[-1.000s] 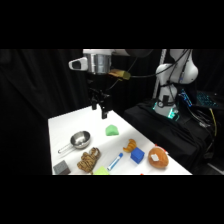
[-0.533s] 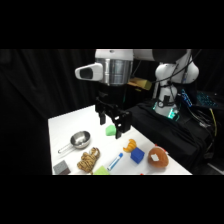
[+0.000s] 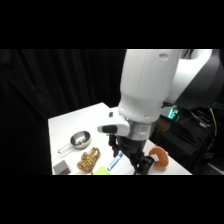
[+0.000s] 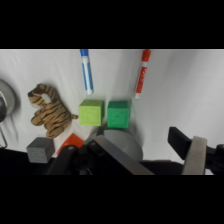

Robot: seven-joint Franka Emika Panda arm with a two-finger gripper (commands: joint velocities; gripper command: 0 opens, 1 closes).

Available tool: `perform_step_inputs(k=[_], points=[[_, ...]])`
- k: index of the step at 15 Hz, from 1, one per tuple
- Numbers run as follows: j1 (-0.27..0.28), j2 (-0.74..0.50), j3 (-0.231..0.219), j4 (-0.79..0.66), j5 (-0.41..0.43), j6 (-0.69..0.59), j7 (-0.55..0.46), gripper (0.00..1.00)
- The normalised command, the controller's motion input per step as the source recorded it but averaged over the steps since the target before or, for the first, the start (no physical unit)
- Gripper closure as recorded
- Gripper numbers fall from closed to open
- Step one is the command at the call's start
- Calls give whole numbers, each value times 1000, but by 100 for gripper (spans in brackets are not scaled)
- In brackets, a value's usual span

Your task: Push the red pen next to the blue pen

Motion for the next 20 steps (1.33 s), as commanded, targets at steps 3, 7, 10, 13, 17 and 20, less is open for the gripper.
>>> perform_step_inputs(k=[3, 7, 10, 13, 17, 20], points=[[183, 389, -76, 268, -78, 211, 197, 0], [152, 322, -90, 224, 28, 161, 125, 0], [122, 237, -88, 183, 128, 141, 102, 0], [136, 165, -76, 180, 159, 77, 91, 0], [170, 101, -83, 158, 131, 43, 98, 0], [155, 88, -84, 56, 133, 116, 116, 0]])
